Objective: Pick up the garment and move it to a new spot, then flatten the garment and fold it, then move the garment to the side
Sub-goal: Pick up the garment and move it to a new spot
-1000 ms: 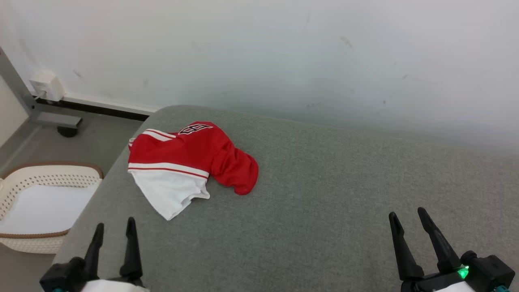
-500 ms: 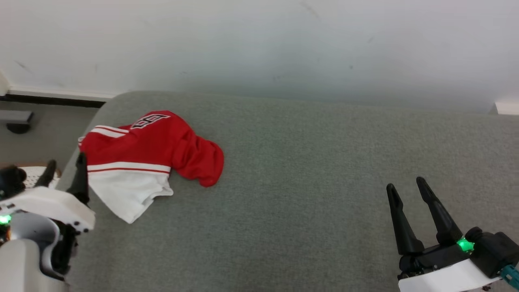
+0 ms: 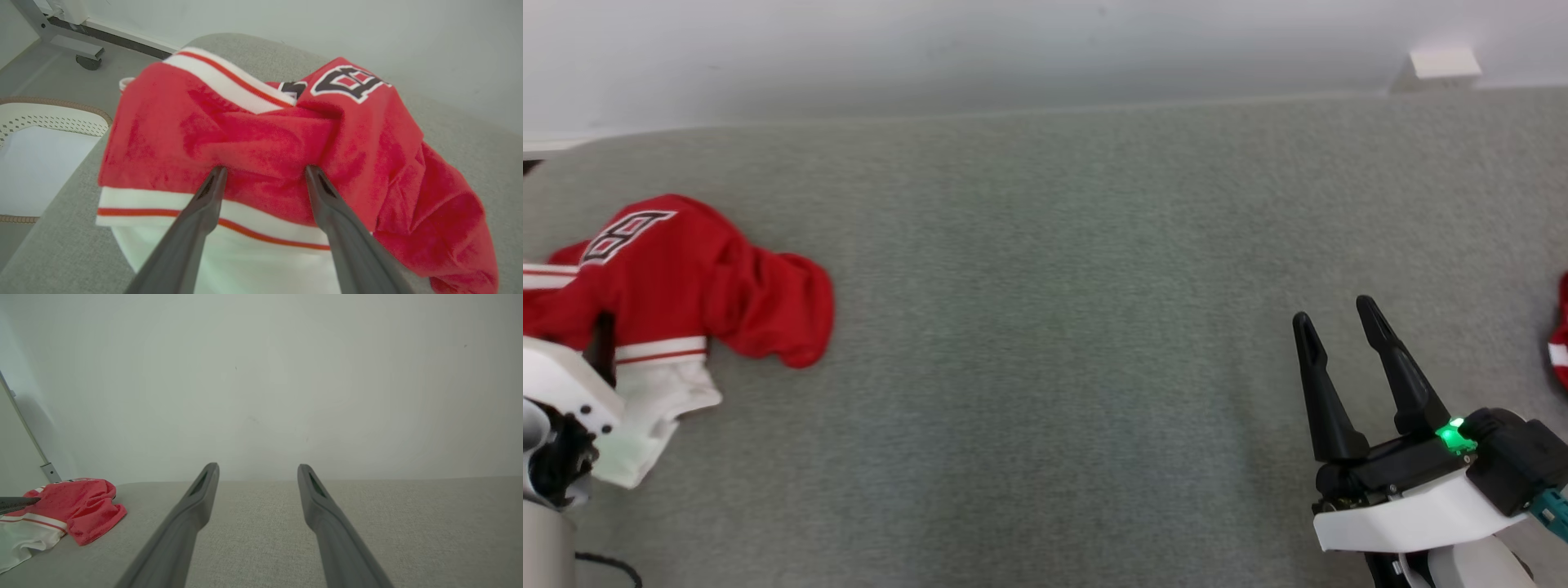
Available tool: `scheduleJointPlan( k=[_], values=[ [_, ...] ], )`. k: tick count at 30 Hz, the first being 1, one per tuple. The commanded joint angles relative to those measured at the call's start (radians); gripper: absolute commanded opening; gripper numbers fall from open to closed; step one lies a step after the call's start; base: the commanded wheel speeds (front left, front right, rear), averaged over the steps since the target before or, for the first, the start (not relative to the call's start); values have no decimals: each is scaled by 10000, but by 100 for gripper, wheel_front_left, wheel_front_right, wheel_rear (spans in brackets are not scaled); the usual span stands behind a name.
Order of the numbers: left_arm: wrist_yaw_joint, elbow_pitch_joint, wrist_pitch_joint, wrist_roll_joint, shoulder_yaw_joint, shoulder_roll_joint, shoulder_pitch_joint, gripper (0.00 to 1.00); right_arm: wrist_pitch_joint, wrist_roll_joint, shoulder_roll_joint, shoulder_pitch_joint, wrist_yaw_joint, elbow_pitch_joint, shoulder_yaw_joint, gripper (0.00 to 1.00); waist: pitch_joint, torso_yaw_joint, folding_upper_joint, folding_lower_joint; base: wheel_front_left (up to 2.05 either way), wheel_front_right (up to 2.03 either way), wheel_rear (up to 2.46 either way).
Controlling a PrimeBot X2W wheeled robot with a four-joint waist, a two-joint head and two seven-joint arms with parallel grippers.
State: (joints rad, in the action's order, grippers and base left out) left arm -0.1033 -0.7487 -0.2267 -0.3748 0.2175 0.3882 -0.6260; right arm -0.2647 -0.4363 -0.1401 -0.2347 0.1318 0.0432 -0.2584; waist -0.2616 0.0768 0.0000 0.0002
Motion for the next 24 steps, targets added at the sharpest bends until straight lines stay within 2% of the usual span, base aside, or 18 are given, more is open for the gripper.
scheduleJointPlan(
  k=[1,6,10,11,12,13,14,24],
  values=[
    [29,-373,-89,36,-15,118,-82,100,13,22,7,-165,-22,-46,-21,100,-409,454,0,-2,0,0,0],
    [-20,-1952,-630,136,-271,224,27,100,12,106,101,-246,-22,-17,-18,100,-547,823,0,-2,0,0,0],
    [-87,-2702,-375,71,-343,255,122,100,13,133,108,-126,-22,52,139,100,-362,923,0,-2,0,0,0],
    [-95,-2839,-292,16,-345,249,109,77,13,145,107,-80,-22,77,178,100,-287,916,0,-2,0,0,0],
    [-114,-2962,-151,7,-369,285,113,60,12,140,111,-34,-22,97,210,100,-191,902,0,-2,0,0,0],
    [-145,-3038,37,6,-400,305,87,16,13,137,115,8,-22,118,240,100,-83,872,0,-2,0,0,0],
    [-168,-3104,203,-25,-421,285,41,0,12,142,119,52,-22,137,235,100,23,840,0,-2,0,0,0],
    [-275,-2822,1713,317,-1356,464,-522,0,13,227,-82,663,-22,375,262,100,1750,332,0,-2,0,0,0]
  ],
)
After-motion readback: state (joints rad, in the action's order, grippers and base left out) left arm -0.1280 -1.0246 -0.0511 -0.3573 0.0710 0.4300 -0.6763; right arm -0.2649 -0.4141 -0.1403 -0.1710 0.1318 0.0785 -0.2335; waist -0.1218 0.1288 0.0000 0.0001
